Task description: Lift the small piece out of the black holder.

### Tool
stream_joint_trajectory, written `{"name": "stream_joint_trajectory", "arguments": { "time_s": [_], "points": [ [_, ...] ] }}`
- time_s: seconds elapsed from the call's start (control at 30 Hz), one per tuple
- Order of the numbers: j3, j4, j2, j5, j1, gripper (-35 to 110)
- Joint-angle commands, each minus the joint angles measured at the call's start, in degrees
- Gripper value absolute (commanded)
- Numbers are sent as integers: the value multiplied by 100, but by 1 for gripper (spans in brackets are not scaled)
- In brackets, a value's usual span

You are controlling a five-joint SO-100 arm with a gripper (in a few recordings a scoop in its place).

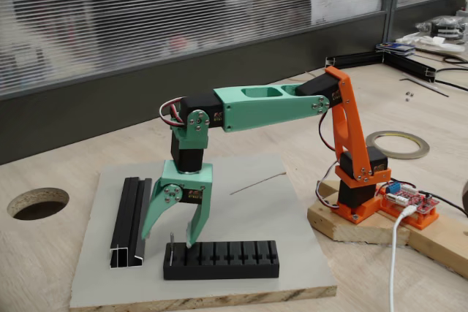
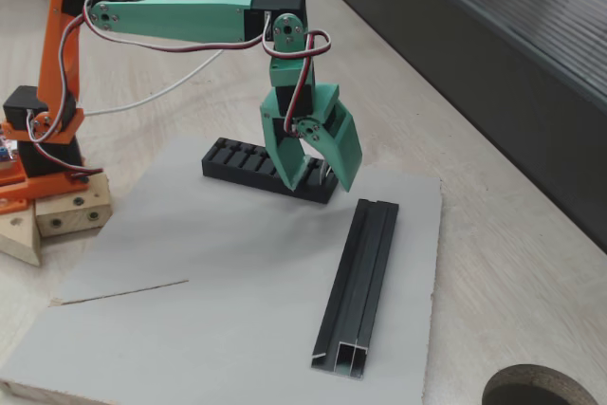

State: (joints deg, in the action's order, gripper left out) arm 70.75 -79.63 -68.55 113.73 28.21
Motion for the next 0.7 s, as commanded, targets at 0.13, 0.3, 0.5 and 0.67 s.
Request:
{"name": "stream_joint_trajectory", "arguments": {
  "time_s": [0.13,0.3,0.5,0.67],
  "points": [
    [-149,-44,-53,35,-18,38],
    [-149,-44,-53,35,-18,34],
    [-149,-26,-53,35,-26,34],
    [-141,492,114,44,-26,34]
  ]
}}
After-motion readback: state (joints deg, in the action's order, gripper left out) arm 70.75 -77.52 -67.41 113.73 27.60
